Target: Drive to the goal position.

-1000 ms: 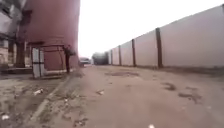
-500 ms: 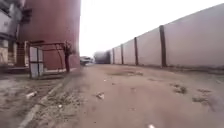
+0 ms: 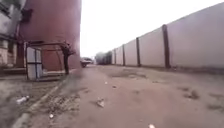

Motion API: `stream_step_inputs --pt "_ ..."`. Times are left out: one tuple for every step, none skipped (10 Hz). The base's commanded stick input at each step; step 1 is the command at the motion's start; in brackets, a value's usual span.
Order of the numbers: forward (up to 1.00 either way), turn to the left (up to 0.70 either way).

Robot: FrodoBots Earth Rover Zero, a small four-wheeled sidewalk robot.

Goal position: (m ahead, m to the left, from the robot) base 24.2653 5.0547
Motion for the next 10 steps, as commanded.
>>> stream_step_inputs --pt "0.5 0.0" --pt "0.5 0.0" --pt "0.5 0.0" --pt "0.5 0.0" --pt "0.5 0.0" --pt "0.5 0.0" --pt "0.5 0.0" --pt "0.5 0.0" --pt "0.5 0.0" --pt "0.5 0.0"
